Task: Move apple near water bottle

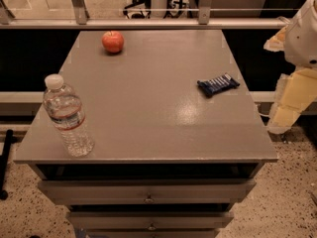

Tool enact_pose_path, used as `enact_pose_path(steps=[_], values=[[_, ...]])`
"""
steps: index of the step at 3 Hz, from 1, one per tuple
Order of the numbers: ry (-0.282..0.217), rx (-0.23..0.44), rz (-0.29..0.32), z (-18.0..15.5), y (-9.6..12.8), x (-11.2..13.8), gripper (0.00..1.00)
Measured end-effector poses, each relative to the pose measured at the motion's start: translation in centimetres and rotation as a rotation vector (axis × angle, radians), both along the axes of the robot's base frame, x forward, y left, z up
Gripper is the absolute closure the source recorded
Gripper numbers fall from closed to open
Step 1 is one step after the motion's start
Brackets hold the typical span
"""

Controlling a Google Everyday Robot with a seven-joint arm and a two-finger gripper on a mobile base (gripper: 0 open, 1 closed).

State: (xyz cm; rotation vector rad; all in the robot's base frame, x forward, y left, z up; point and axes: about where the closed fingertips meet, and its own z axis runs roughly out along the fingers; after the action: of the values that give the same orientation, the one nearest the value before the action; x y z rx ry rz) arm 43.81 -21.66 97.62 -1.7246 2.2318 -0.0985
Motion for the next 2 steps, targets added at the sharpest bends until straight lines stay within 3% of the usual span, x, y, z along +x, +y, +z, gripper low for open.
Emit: enact_pose_path(steps=[2], values=[[-0.01, 0.027, 0.002, -0.22, 0.53, 0.69, 0.0]])
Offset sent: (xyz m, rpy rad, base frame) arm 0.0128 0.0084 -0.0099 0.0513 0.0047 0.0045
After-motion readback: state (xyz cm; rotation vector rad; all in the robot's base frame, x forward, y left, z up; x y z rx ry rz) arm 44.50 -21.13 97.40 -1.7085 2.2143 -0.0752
